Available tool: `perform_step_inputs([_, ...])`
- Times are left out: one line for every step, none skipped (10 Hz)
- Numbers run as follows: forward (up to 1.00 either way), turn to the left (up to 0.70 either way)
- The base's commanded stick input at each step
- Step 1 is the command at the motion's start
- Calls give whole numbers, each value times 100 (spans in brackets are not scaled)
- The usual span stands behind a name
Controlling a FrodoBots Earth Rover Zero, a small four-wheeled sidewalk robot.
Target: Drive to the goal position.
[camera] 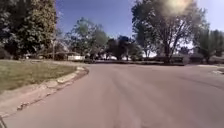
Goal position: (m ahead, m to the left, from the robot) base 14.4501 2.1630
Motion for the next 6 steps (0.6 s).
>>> perform_step_inputs([70,0])
perform_step_inputs([70,0])
perform_step_inputs([70,0])
perform_step_inputs([70,0])
perform_step_inputs([70,0])
perform_step_inputs([70,0])
